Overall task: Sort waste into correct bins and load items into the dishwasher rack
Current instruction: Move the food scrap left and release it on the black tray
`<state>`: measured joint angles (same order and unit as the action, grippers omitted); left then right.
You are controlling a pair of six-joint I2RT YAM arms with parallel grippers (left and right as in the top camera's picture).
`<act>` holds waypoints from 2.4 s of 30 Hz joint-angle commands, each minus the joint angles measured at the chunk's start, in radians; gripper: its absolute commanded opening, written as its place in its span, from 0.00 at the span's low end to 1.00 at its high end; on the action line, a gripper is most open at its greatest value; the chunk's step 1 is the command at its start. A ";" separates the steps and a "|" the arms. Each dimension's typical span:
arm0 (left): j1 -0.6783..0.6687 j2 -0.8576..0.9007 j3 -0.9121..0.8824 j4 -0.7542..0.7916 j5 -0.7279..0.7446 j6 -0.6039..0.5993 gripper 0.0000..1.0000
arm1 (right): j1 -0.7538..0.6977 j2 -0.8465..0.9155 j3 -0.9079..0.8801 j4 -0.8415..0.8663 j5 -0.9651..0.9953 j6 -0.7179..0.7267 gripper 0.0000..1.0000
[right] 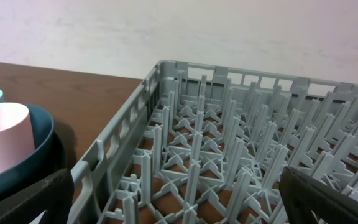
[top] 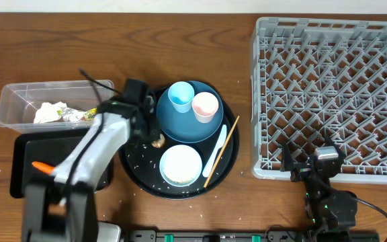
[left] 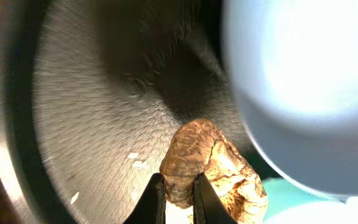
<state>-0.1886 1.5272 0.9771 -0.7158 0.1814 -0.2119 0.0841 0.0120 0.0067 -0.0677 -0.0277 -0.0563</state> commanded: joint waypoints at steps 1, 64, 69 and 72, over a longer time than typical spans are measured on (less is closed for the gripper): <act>0.030 -0.116 0.031 -0.038 -0.021 -0.029 0.06 | -0.006 -0.004 -0.002 -0.004 -0.006 -0.009 0.99; 0.822 0.010 0.000 0.108 -0.318 -0.293 0.64 | -0.006 -0.004 -0.002 -0.004 -0.006 -0.009 0.99; 0.798 -0.093 0.044 0.030 -0.134 -0.245 0.58 | -0.006 -0.004 -0.002 -0.004 -0.006 -0.009 0.99; 0.775 -0.188 0.046 -0.018 -0.020 -0.185 0.50 | -0.006 -0.004 -0.002 -0.004 -0.006 -0.009 0.99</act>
<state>0.6083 1.4296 0.9768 -0.7109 0.0078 -0.4709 0.0841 0.0120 0.0067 -0.0677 -0.0277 -0.0563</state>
